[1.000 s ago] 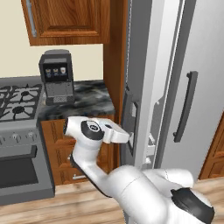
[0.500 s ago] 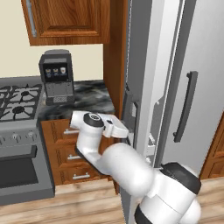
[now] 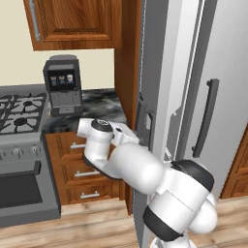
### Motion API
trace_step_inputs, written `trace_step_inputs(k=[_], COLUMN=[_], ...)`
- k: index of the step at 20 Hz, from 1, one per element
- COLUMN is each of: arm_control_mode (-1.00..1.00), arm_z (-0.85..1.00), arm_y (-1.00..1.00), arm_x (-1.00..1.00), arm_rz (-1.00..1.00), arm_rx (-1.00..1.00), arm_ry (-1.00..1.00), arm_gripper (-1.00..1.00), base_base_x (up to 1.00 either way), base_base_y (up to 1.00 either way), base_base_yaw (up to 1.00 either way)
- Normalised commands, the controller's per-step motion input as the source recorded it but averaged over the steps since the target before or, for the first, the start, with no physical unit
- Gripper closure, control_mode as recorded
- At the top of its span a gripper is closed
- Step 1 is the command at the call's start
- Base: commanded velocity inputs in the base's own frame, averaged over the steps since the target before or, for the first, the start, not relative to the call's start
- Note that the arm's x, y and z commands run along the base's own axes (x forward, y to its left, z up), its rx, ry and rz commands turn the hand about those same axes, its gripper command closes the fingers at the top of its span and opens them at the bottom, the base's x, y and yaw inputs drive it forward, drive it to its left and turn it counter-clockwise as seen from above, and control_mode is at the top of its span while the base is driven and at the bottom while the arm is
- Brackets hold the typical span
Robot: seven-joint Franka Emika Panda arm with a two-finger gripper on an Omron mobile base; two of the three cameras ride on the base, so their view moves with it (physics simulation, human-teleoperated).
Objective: Take the bottled waters from the counter and place them in the freezer to freeze. Close the freezer door after placing the bottles.
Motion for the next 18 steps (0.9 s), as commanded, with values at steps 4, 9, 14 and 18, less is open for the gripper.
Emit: trace_step_inputs(k=[4, 9, 14, 18], arm_control_mode=[-1.00, -1.00, -1.00, -1.00], arm_z=[-0.07, -0.09, -0.13, -0.04], arm_y=[-0.06, -0.08, 0.00, -0.13], arm_x=[0.10, 0.28, 0.47, 0.33], arm_rz=[0.00, 0.00, 0.03, 0.06], arm_rx=[0.00, 0.00, 0.00, 0.00], arm_ry=[0.00, 0.00, 0.00, 0.00], arm_gripper=[-1.00, -1.00, -1.00, -1.00], base_base_x=[0.00, 0.00, 0.00, 0.00], base_base_y=[0.00, 0.00, 0.00, 0.00], base_base_yaw=[0.00, 0.00, 0.00, 0.00])
